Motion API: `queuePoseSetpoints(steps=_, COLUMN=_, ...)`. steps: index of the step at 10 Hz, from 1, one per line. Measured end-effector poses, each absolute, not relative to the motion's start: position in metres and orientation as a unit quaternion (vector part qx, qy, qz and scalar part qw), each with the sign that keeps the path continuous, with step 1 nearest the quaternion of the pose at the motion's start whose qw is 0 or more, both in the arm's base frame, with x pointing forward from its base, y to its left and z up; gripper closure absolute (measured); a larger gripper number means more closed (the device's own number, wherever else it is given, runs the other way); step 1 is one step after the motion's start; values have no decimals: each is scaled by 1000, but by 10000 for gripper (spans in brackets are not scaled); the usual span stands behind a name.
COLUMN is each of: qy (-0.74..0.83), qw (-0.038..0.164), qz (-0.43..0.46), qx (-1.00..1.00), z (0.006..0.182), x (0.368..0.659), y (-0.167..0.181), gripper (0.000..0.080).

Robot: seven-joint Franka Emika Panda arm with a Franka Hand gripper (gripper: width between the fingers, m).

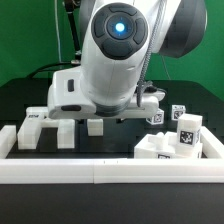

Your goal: Assemble chair

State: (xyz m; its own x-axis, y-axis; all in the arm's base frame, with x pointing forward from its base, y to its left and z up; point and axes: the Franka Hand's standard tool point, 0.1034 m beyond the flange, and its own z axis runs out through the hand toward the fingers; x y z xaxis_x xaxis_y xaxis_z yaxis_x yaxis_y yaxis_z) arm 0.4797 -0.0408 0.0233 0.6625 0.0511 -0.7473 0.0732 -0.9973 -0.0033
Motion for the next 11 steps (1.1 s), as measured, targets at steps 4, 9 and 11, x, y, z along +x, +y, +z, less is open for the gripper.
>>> queuePoseSetpoints(steps=4, qy=32, qw=14, qz=-409, qx=912, z=23, x=479, y=-42, gripper=151)
queuePoseSetpoints(steps=9, qy=29, qw=11, qz=-414, qx=910, z=18, x=472, y=-46, gripper=151)
queuePoseSetpoints(steps=11, qy=28, qw=11, qz=-413, qx=910, z=15, x=472, y=-47, gripper=151)
